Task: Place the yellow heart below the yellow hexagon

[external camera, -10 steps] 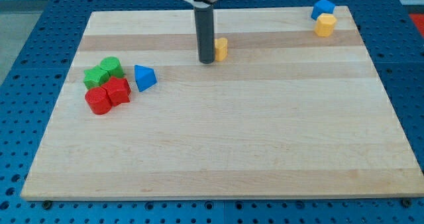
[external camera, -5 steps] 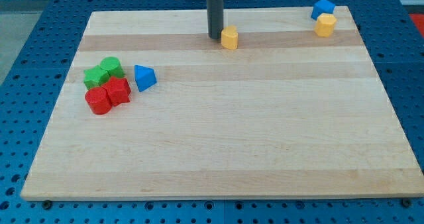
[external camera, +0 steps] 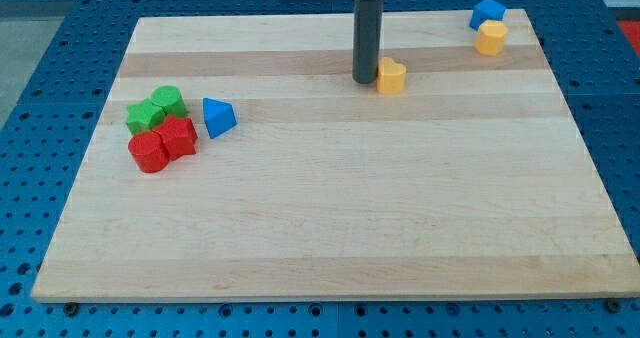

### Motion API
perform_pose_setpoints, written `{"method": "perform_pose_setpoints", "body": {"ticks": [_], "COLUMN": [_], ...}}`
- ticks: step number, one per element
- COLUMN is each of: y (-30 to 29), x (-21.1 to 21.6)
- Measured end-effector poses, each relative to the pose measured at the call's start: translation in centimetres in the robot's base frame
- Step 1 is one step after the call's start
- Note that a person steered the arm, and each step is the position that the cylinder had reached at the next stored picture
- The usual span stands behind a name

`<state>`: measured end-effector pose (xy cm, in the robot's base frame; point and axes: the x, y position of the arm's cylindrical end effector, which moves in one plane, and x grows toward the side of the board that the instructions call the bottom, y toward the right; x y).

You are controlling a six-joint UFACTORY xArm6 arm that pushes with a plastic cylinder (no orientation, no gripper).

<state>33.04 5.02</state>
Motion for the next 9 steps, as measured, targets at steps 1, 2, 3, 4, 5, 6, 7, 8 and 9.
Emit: {"method": "perform_pose_setpoints", "body": {"ticks": [1,2,3,4,5,6,7,8,9], "y": [3.1,4.5,4.7,6.6,7.9,8.0,7.1,6.5,7.5], "x": [0.0,1.1,3.3,3.4,2.9,2.3,2.1,1.0,0.1]}}
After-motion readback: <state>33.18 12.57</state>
